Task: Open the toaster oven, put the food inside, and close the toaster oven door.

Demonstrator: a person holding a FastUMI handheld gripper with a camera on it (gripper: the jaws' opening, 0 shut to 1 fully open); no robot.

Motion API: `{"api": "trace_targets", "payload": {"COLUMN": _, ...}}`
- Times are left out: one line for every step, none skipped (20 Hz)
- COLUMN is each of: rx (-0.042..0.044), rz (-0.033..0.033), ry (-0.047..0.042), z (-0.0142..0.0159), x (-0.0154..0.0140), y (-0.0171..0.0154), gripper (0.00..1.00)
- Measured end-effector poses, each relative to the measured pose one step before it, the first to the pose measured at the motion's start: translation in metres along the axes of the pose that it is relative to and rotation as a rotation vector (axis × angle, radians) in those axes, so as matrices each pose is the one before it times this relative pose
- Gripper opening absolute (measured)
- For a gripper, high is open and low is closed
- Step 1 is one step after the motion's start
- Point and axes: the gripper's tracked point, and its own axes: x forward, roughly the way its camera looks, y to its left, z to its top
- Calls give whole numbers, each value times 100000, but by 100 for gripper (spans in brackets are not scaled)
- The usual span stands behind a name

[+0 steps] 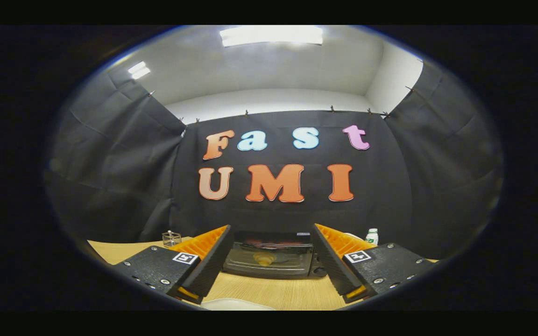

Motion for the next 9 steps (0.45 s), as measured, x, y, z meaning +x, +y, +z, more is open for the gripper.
{"api": "trace_targets", "payload": {"rx": 411, "rz": 106, "ry": 334, "z": -127, "x": 23, "y": 62, "gripper": 98}}
{"api": "trace_targets", "payload": {"rx": 426, "rz": 232, "ry": 375, "z": -142, "x": -35, "y": 112, "gripper": 98}}
{"api": "trace_targets", "payload": {"rx": 577, "rz": 107, "ry": 377, "z": -62, "x": 35, "y": 60, "gripper": 98}}
{"api": "trace_targets", "payload": {"rx": 461, "rz": 356, "ry": 249, "z": -46, "x": 16, "y": 116, "gripper": 98}}
{"api": "trace_targets", "payload": {"rx": 411, "rz": 114, "ry": 146, "z": 3, "x": -30, "y": 83, "gripper": 98}}
{"api": "trace_targets", "payload": {"rx": 227, "rz": 312, "ry": 15, "z": 29, "x": -85, "y": 79, "gripper": 98}}
{"api": "trace_targets", "payload": {"rx": 160, "rz": 191, "ry": -99, "z": 30, "x": 35, "y": 101, "gripper": 98}}
{"api": "trace_targets", "payload": {"rx": 134, "rz": 324, "ry": -377, "z": 39, "x": -98, "y": 120, "gripper": 98}}
{"api": "trace_targets", "payload": {"rx": 78, "rz": 380, "ry": -407, "z": 140, "x": -19, "y": 123, "gripper": 97}}
